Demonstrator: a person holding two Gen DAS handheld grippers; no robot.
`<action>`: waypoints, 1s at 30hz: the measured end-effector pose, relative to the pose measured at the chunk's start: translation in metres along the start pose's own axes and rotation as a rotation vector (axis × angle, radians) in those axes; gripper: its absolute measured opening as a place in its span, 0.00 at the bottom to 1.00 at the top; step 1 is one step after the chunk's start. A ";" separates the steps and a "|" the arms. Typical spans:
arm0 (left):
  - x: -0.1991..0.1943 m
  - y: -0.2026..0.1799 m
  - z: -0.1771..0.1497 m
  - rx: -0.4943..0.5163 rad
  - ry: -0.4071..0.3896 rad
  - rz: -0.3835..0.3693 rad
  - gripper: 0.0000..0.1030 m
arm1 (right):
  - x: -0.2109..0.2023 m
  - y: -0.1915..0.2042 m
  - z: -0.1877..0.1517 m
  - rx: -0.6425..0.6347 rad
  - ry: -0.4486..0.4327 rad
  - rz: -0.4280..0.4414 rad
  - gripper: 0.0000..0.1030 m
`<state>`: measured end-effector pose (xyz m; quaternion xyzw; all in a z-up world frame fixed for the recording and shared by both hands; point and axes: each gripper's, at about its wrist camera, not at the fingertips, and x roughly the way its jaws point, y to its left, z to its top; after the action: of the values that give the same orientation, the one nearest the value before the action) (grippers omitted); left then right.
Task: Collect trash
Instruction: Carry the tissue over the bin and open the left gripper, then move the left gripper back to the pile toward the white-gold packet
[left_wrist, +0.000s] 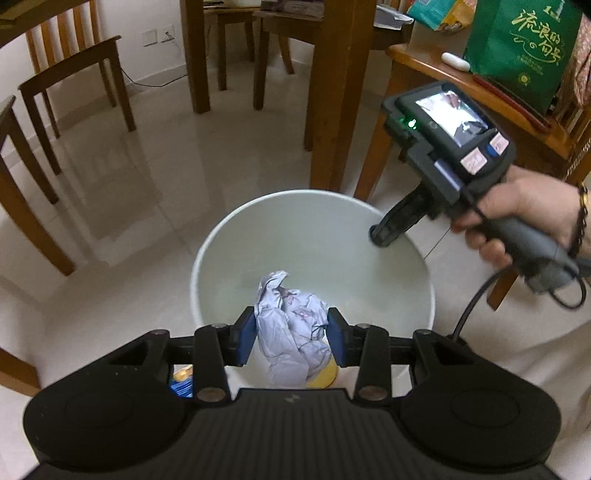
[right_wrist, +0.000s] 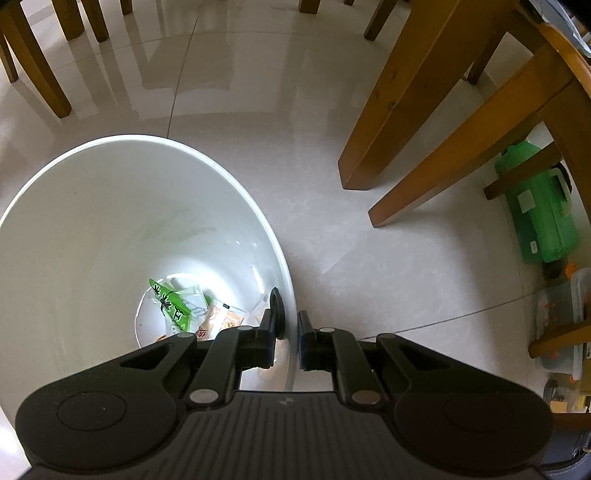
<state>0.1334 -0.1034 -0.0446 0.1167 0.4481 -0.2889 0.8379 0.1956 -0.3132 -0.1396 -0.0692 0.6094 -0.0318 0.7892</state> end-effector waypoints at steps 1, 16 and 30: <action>0.004 -0.002 0.002 -0.003 -0.006 0.000 0.42 | 0.000 0.001 0.000 -0.001 0.000 -0.001 0.13; 0.005 0.011 -0.010 -0.058 0.002 0.031 0.85 | 0.000 0.005 0.002 -0.018 -0.006 -0.010 0.14; 0.002 0.092 -0.097 -0.328 0.053 0.167 0.89 | 0.001 0.006 0.004 -0.024 -0.011 -0.017 0.14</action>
<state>0.1225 0.0140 -0.1076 0.0230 0.4999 -0.1381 0.8547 0.1999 -0.3069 -0.1401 -0.0843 0.6049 -0.0309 0.7912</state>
